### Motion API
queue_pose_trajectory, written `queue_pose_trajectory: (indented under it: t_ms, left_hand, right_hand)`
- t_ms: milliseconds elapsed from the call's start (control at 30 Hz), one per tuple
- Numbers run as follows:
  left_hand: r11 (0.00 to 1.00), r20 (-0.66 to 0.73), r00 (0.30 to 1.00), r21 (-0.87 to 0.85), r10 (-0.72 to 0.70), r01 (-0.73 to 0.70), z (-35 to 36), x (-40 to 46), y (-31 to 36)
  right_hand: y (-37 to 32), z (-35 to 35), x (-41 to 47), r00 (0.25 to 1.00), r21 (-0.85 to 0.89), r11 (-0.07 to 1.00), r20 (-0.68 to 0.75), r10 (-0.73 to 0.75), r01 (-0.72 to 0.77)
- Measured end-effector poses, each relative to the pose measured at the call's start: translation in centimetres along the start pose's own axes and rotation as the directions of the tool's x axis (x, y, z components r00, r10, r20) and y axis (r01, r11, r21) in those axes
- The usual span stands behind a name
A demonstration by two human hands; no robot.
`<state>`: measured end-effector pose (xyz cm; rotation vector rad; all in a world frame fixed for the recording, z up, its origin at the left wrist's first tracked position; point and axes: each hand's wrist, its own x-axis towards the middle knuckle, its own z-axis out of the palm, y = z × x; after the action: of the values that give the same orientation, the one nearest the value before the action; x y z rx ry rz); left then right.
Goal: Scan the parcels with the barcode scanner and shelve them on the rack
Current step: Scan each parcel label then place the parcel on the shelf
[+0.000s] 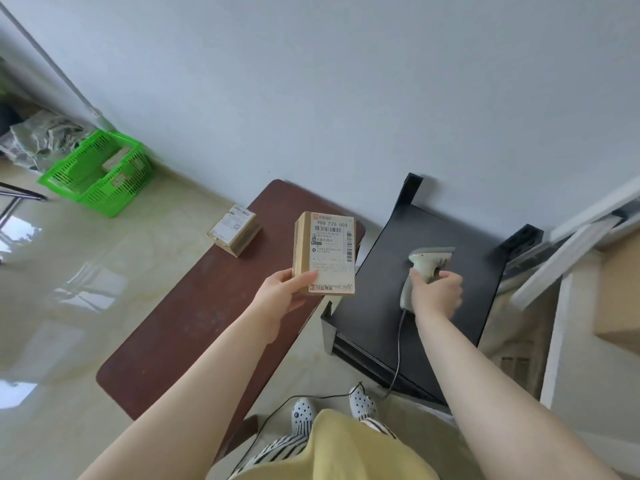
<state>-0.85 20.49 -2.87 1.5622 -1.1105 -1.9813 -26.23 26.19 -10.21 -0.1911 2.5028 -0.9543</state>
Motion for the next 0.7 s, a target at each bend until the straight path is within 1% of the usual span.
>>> queue_pose_trajectory:
  t_ms: [200,367,433,500,567,633,667,700]
  left_hand:
    - [0.998,-0.06,0.998,-0.051,-0.026,0.023,-0.2,0.0,-0.6]
    - [0.997,-0.075,0.996,-0.07,-0.043,0.038,-0.7,0.1,-0.9]
    - [0.995,-0.087,0.995,-0.091,-0.054,0.046,-0.9,0.3,-1.1]
    - [0.991,-0.094,0.994,-0.122,-0.062,0.051,-1.0,0.6,-1.1]
    - [0.989,-0.093,0.994,-0.137,-0.062,0.049,-1.2,0.8,-1.0]
    - [0.989,-0.09,0.994,-0.142,-0.058,0.045,-1.7,1.1,-0.9]
    - [0.989,-0.092,0.994,-0.143,-0.057,0.043,-1.9,1.3,-0.7]
    - [0.989,-0.097,0.994,-0.144,-0.059,0.045,-2.1,1.4,-0.5]
  right_hand:
    - [1.1,2.0,0.9,0.998,-0.147,0.989,0.064,-0.015,0.025]
    - [1.5,2.2,1.4,0.987,-0.177,0.984,0.157,0.012,0.017]
    - [1.2,2.0,1.6,0.986,-0.163,0.987,0.162,0.025,0.002]
    - [0.6,1.6,1.5,0.987,-0.102,0.994,0.155,0.044,-0.028]
    - [-0.5,0.9,0.8,0.986,0.037,0.998,0.16,0.05,-0.057]
    - [-1.9,0.0,0.2,0.978,0.239,0.97,0.209,-0.017,-0.034]
    - [-2.9,-0.7,0.0,0.961,0.332,0.943,0.263,-0.083,-0.01]
    - [-3.9,-1.4,-0.2,0.93,0.392,0.92,0.337,-0.149,0.005]
